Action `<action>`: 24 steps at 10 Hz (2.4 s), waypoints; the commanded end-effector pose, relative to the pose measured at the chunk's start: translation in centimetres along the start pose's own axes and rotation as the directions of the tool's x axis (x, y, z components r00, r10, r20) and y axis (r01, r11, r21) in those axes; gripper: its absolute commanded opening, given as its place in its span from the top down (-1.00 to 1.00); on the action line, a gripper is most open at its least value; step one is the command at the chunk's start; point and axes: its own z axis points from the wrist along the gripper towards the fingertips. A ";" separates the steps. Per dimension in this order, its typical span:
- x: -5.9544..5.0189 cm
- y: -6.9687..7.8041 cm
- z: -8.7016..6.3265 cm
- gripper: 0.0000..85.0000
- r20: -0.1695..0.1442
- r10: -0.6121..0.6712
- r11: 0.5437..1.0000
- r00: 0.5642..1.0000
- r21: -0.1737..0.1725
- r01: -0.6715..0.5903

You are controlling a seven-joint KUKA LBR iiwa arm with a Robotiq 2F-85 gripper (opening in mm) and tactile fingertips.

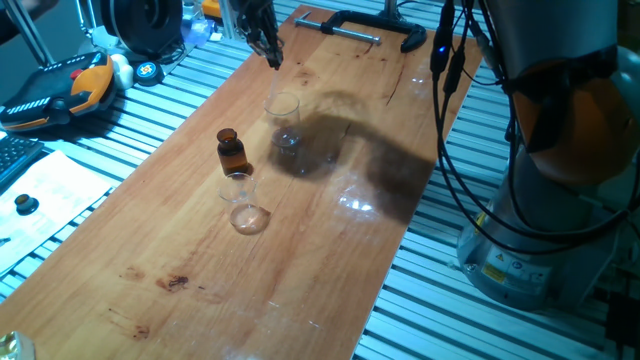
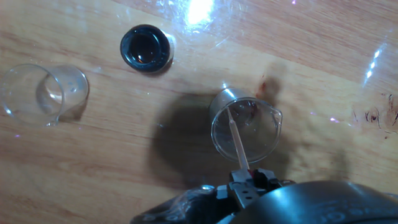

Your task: Transfer liquid using a dropper

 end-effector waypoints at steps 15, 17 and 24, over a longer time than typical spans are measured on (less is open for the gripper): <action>-1.2 3.1 -1.8 0.98 0.009 0.082 0.990 0.997 -0.117 -0.081; -1.7 4.6 -1.9 0.98 0.015 0.116 0.982 0.993 -0.150 -0.113; -2.5 10.9 -2.4 0.98 0.010 0.254 0.948 0.967 -0.199 -0.247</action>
